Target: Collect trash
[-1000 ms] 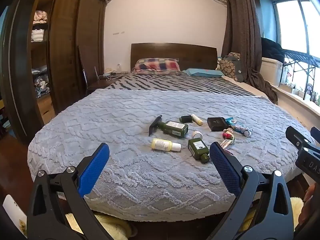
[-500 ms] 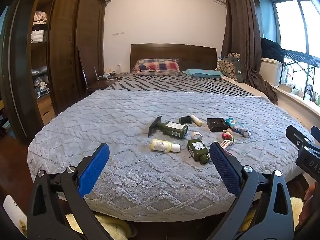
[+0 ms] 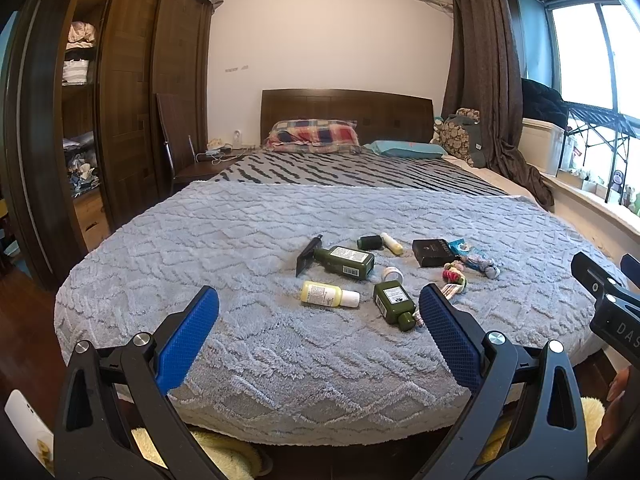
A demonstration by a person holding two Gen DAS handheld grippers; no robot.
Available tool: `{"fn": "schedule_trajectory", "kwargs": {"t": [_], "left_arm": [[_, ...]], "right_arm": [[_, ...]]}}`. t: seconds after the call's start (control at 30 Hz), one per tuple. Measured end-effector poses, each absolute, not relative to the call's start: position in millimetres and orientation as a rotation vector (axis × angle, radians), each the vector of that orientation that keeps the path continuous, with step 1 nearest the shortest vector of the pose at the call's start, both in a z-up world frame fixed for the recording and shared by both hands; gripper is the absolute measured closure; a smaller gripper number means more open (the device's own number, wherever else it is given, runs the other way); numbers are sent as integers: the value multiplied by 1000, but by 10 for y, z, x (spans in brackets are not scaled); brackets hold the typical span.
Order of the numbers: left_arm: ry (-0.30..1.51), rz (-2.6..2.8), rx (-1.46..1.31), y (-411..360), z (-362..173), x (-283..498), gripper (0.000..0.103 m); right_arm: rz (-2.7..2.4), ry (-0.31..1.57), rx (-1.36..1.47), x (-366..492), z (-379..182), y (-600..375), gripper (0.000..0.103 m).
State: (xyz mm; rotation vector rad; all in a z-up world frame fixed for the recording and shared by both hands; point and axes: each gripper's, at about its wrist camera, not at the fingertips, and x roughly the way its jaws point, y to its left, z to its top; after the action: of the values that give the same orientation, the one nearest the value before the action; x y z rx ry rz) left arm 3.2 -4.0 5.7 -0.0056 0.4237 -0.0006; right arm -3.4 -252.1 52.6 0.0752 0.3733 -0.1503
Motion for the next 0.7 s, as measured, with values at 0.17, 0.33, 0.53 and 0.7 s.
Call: {"fn": "schedule_trajectory", "kwargs": {"t": [0.17, 0.33, 0.53, 0.7], "left_arm": [[422, -2, -6, -38, 58, 32, 8], [422, 1, -6, -41, 59, 35, 8], [417, 1, -10, -32, 95, -13, 8], [416, 0, -10, -27, 93, -15, 8]], "right_arm": [[-150, 371, 76, -32, 553, -2505, 3], [-150, 370, 76, -34, 563, -2508, 3], [-150, 369, 76, -32, 573, -2502, 3], [-147, 366, 70, -32, 573, -2467, 3]]}}
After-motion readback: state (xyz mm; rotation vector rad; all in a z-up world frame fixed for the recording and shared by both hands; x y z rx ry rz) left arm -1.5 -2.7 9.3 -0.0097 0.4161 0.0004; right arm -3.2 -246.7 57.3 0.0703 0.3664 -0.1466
